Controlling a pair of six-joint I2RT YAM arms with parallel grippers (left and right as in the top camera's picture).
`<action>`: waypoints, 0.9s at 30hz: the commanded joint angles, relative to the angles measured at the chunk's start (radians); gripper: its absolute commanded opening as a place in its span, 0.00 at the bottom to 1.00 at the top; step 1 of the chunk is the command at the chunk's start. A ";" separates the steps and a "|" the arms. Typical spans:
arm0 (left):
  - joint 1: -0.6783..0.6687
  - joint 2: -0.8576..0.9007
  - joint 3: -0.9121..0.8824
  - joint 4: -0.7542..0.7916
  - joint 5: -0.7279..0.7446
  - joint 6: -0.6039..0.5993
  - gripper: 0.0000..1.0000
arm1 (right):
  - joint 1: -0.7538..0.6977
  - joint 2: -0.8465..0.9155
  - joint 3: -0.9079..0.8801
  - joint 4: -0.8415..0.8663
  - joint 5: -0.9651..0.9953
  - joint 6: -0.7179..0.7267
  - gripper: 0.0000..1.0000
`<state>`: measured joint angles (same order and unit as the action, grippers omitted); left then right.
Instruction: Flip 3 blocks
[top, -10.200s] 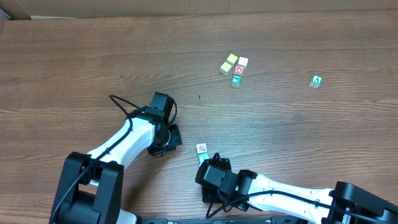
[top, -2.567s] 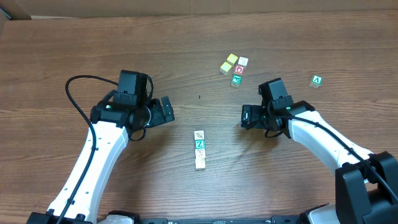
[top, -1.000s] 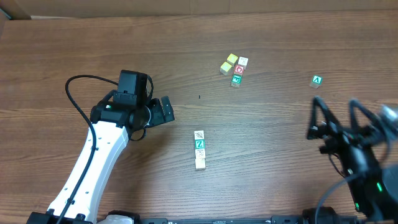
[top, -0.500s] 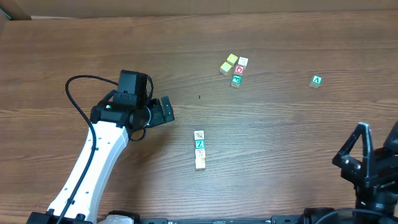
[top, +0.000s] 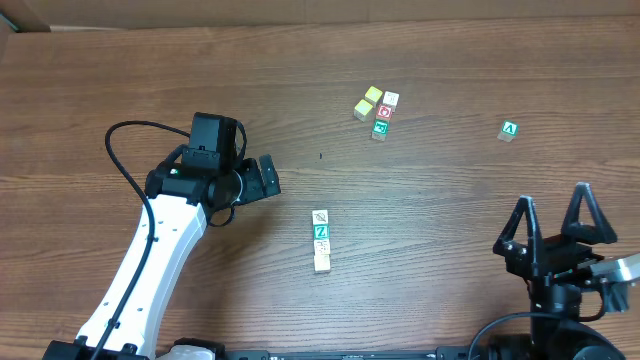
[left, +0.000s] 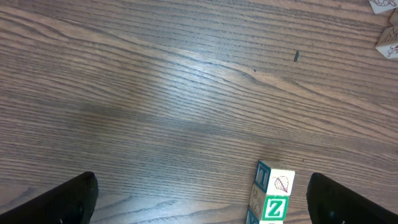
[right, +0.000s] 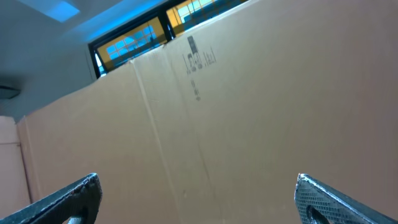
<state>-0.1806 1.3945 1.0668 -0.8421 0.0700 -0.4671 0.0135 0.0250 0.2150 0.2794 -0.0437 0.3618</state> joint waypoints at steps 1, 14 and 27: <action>0.005 0.006 0.002 0.001 -0.010 0.018 1.00 | -0.004 -0.022 -0.050 0.023 -0.011 0.005 1.00; 0.005 0.006 0.002 0.001 -0.010 0.018 1.00 | -0.003 -0.022 -0.208 -0.057 -0.038 0.008 1.00; 0.005 0.006 0.002 0.001 -0.010 0.018 1.00 | -0.003 -0.022 -0.208 -0.290 -0.159 -0.406 1.00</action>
<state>-0.1806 1.3945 1.0668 -0.8421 0.0700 -0.4671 0.0135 0.0147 0.0181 0.0063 -0.1642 0.1112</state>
